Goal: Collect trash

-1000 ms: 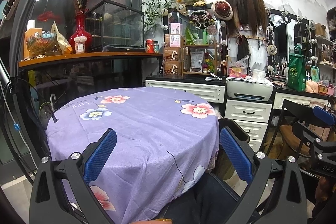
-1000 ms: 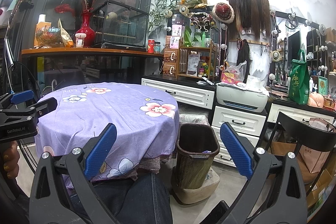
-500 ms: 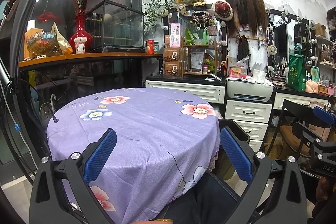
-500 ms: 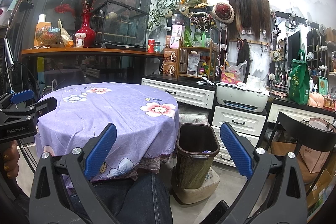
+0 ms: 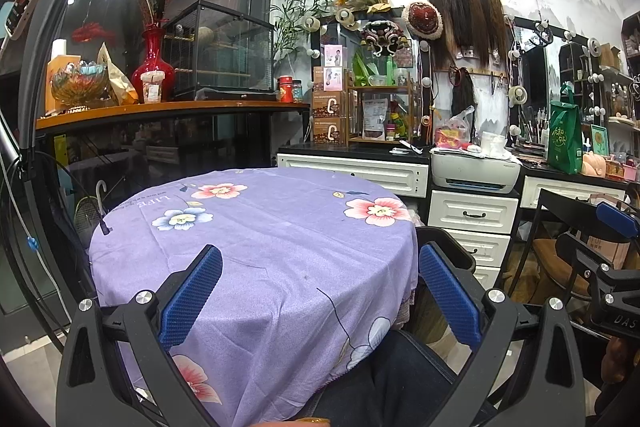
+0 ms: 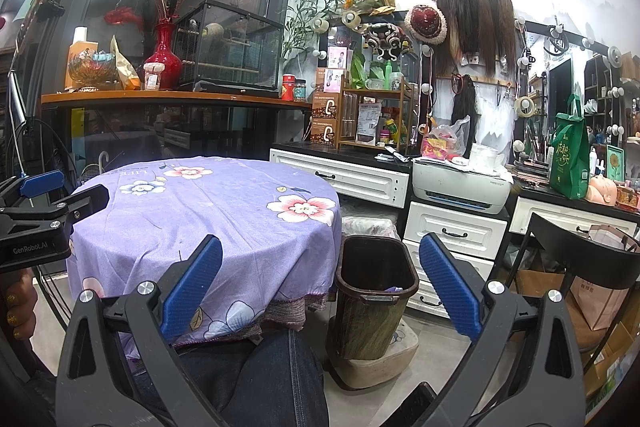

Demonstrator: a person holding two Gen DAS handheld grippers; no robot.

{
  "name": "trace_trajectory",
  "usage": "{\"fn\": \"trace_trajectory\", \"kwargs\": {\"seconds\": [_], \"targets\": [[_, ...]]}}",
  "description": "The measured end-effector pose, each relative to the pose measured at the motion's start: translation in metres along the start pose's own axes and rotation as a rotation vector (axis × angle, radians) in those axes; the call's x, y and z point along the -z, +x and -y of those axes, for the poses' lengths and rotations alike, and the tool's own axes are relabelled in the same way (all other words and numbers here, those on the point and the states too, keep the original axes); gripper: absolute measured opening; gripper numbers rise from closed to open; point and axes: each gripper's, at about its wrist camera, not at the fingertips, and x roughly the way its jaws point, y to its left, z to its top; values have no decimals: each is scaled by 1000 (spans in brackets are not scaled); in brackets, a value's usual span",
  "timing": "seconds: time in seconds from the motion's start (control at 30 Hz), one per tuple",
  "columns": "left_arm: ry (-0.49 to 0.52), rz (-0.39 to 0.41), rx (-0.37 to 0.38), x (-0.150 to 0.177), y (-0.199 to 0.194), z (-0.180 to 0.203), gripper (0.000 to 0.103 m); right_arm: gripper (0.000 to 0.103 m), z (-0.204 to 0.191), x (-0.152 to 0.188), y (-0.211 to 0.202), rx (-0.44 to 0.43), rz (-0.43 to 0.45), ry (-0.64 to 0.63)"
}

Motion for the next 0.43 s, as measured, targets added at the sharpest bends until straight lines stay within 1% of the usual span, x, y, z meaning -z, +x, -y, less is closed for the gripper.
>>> {"fn": "trace_trajectory", "kwargs": {"seconds": [0.43], "targets": [[-4, 3, 6, -2, 0, 0, 98, 97, 0, 3, -1, -3, -1, 0]]}}
